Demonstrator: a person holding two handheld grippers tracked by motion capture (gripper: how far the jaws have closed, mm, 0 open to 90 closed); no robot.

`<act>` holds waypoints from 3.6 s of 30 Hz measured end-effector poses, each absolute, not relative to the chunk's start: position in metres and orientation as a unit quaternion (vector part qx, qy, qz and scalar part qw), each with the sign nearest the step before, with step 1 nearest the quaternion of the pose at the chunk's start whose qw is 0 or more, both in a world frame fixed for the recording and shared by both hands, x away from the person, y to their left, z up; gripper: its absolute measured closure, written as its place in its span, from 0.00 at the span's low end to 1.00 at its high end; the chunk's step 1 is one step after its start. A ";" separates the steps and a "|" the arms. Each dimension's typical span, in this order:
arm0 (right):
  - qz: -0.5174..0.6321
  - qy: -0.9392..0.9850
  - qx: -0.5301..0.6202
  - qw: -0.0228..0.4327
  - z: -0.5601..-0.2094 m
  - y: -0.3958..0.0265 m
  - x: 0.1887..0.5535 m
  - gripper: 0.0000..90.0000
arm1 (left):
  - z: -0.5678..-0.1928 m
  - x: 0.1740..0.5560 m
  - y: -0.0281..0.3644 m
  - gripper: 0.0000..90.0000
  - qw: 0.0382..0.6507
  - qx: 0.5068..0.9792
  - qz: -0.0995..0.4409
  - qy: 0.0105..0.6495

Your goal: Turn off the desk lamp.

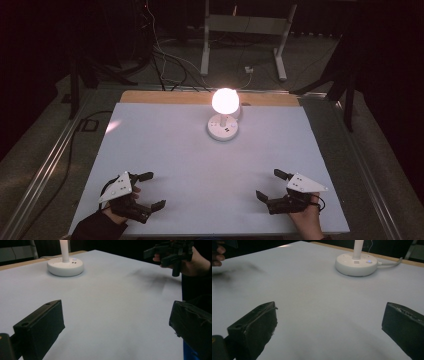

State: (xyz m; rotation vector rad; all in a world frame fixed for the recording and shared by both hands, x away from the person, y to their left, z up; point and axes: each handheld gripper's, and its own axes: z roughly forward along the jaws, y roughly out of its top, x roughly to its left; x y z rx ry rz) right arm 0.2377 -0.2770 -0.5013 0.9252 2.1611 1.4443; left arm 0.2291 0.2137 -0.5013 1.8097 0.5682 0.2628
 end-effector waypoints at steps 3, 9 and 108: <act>0.513 0.770 0.327 0.193 -0.501 -0.277 0.238 0.00 | -0.501 0.229 0.214 0.01 0.573 0.775 0.114 0.242; 0.500 0.777 0.330 0.196 -0.501 -0.277 0.240 0.00 | -0.500 0.228 0.215 0.01 0.574 0.773 0.115 0.244; 0.490 0.801 0.302 0.165 -0.424 -0.168 0.367 0.00 | -0.497 0.224 0.218 0.00 0.588 0.762 0.122 0.244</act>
